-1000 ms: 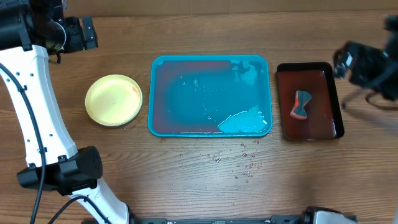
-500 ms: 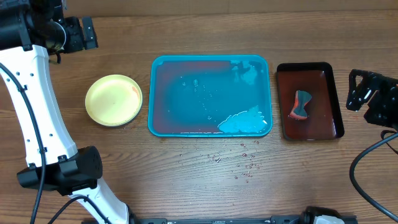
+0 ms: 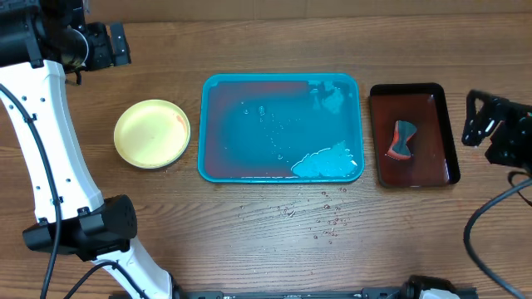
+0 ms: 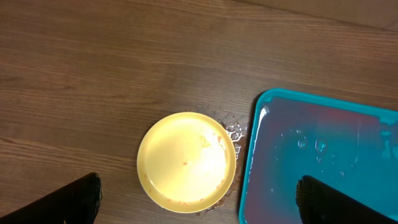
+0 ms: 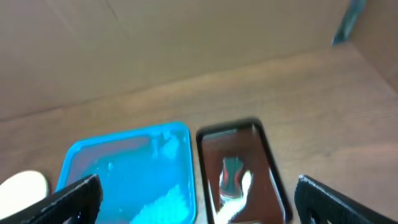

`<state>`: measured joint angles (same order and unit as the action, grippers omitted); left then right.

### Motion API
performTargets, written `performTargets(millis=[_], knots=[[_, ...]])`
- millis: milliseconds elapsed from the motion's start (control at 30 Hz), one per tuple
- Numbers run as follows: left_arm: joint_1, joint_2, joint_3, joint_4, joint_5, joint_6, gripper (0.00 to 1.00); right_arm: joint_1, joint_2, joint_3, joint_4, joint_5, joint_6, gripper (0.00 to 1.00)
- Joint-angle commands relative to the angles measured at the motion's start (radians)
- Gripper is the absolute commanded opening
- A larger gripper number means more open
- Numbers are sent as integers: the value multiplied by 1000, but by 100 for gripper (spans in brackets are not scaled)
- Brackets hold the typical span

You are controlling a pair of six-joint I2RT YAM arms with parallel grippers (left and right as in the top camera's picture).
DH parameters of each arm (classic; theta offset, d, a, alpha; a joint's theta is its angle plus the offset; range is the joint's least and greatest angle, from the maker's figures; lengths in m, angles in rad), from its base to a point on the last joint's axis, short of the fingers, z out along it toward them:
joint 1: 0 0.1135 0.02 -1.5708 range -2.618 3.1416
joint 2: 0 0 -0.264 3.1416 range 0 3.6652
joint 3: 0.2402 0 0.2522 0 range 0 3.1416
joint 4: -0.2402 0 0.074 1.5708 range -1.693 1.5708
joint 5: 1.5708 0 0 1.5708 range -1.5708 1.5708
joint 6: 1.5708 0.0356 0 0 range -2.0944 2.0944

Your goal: Clean dirty plates on tray and stack at the side

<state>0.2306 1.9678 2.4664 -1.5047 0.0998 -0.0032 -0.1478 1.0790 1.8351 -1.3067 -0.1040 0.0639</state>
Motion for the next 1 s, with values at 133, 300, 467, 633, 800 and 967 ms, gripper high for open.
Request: performTargets(millis=[133, 300, 467, 633, 800, 967], knots=[[0, -7, 16, -2, -6, 15, 100, 33, -290, -460, 419, -46, -31, 100], [-1, -7, 16, -2, -6, 15, 100, 33, -556, -892, 733, -114, -31, 100], [-1, -7, 16, -2, -6, 15, 100, 34, -807, -1286, 984, -166, -31, 100], [-1, -7, 16, -2, -6, 15, 100, 37, -1020, -1600, 1205, -198, 6, 100], [-1, -7, 16, -2, -6, 15, 100, 39, -1072, -1768, 1350, -205, 83, 100], [-1, -7, 16, -2, -6, 15, 100, 43, -1076, -1823, 1354, -185, 85, 100]])
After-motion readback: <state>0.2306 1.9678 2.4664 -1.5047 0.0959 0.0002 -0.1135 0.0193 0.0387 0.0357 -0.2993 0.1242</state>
